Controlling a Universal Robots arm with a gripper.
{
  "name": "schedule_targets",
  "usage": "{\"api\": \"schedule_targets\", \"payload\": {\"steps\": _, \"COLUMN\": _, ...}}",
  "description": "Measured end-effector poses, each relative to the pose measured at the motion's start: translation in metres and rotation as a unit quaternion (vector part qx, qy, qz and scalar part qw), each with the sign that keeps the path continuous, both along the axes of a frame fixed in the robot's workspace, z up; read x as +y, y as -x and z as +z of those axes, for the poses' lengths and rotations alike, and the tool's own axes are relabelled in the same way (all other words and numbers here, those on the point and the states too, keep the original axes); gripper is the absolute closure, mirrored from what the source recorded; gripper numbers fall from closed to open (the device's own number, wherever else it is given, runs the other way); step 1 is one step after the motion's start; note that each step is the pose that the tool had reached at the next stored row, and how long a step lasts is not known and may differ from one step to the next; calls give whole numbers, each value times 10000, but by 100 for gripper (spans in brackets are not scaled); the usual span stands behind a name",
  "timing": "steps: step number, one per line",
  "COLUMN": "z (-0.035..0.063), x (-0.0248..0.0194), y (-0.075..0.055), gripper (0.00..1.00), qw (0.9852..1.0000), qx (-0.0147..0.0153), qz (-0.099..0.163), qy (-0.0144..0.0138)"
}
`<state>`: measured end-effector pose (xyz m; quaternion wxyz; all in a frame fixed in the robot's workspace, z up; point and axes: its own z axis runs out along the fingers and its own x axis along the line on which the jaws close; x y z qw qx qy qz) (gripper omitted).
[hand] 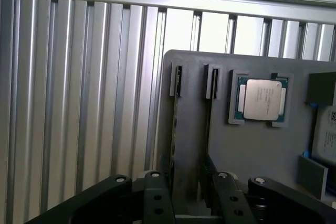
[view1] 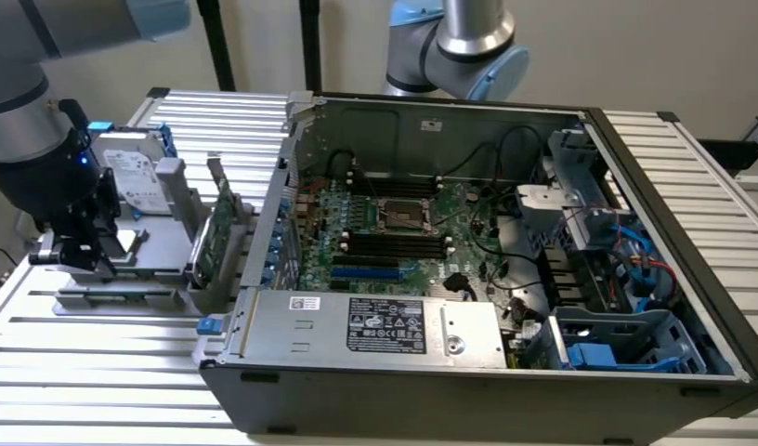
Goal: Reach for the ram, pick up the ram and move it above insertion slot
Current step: 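Pick up the ram and move it above insertion slot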
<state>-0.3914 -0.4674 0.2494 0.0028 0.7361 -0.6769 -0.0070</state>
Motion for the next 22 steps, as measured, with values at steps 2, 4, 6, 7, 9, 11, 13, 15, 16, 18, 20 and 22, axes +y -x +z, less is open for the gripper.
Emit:
{"api": "schedule_targets", "payload": {"steps": 2, "z": -36, "x": -1, "y": 1, "gripper": 64, "qw": 10000, "qx": 0, "qz": 1, "qy": 0}}
{"api": "schedule_targets", "payload": {"steps": 4, "z": -72, "x": 0, "y": 4, "gripper": 64, "qw": 10000, "qx": 0, "qz": 0, "qy": 0}}
{"api": "schedule_targets", "payload": {"steps": 6, "z": -109, "x": 0, "y": 5, "gripper": 64, "qw": 10000, "qx": 0, "qz": 0, "qy": 0}}
{"api": "schedule_targets", "payload": {"steps": 7, "z": -126, "x": 0, "y": 6, "gripper": 64, "qw": 10000, "qx": 1, "qz": 0, "qy": 0}}
{"api": "schedule_targets", "payload": {"steps": 9, "z": -164, "x": 0, "y": 8, "gripper": 64, "qw": 10000, "qx": 2, "qz": 0, "qy": 0}}
{"api": "schedule_targets", "payload": {"steps": 11, "z": -198, "x": -5, "y": 10, "gripper": 64, "qw": 10000, "qx": 9, "qz": -1, "qy": 0}}
{"api": "schedule_targets", "payload": {"steps": 13, "z": -219, "x": -17, "y": 12, "gripper": 64, "qw": 10000, "qx": 19, "qz": 0, "qy": 1}}
{"api": "schedule_targets", "payload": {"steps": 15, "z": -234, "x": -31, "y": 12, "gripper": 64, "qw": 10000, "qx": 25, "qz": 0, "qy": 0}}
{"api": "schedule_targets", "payload": {"steps": 16, "z": -242, "x": -38, "y": 12, "gripper": 64, "qw": 10000, "qx": 28, "qz": 0, "qy": 0}}
{"api": "schedule_targets", "payload": {"steps": 18, "z": -266, "x": -51, "y": 12, "gripper": 64, "qw": 10000, "qx": 35, "qz": 0, "qy": 0}}
{"api": "schedule_targets", "payload": {"steps": 20, "z": -301, "x": -57, "y": 13, "gripper": 64, "qw": 10000, "qx": 39, "qz": -1, "qy": 0}}
{"api": "schedule_targets", "payload": {"steps": 22, "z": -336, "x": -59, "y": 13, "gripper": 64, "qw": 10000, "qx": 39, "qz": -1, "qy": 0}}
